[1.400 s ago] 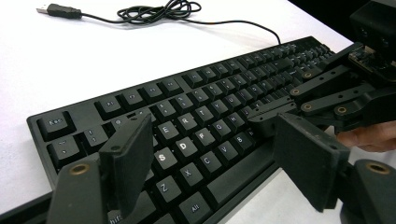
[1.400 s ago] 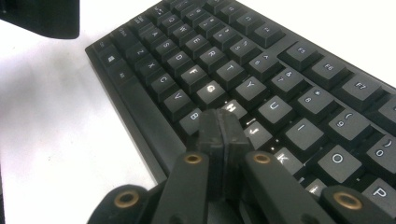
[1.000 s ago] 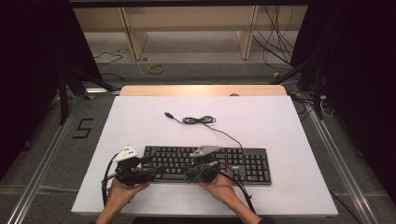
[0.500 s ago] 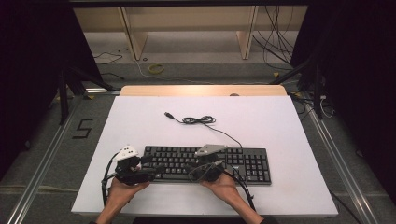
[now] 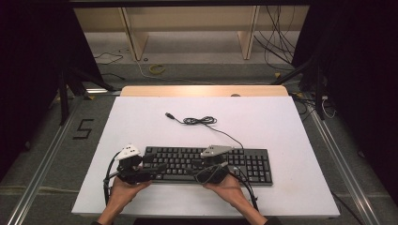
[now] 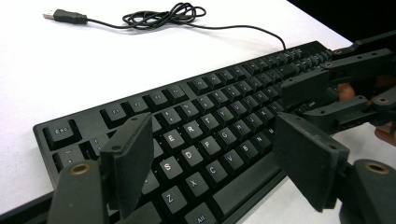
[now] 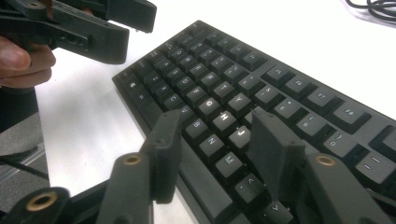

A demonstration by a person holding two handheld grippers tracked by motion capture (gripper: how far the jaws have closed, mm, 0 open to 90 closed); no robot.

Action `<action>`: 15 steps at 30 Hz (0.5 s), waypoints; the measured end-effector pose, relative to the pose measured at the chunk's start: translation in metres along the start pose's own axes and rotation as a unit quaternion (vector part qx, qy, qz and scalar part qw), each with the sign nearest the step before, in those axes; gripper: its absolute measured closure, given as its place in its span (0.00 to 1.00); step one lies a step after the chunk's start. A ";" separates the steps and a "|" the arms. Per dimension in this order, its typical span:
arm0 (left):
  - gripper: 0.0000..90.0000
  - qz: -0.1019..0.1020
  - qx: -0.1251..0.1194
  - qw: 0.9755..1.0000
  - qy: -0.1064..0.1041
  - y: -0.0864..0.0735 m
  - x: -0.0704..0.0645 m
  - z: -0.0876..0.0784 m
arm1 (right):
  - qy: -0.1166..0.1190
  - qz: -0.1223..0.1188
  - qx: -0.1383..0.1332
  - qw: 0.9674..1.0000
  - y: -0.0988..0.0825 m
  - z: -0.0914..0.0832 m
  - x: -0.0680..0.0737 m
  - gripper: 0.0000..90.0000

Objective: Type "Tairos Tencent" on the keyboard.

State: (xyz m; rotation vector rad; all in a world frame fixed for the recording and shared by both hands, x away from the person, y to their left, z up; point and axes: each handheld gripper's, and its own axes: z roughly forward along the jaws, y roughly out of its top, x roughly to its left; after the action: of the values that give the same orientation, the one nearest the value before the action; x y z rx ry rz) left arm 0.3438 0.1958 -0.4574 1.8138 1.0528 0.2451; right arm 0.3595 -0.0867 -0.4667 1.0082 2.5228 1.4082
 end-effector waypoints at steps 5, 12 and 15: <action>0.33 0.003 0.003 1.000 0.003 0.003 0.000 0.003 | 0.001 0.002 -0.007 1.000 -0.001 -0.006 -0.001 0.56; 0.33 0.002 0.007 1.000 0.002 0.007 0.000 0.010 | 0.002 0.007 -0.017 1.000 -0.004 -0.014 -0.002 0.51; 0.33 0.000 0.009 1.000 0.003 0.009 0.000 0.012 | 0.001 0.008 -0.021 1.000 -0.005 -0.018 -0.003 0.50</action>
State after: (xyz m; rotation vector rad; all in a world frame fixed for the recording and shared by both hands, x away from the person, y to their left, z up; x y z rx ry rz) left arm 0.3553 0.1869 -0.4562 1.8303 1.0628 0.2403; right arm 0.3526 -0.1034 -0.4609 1.0225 2.4815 1.4607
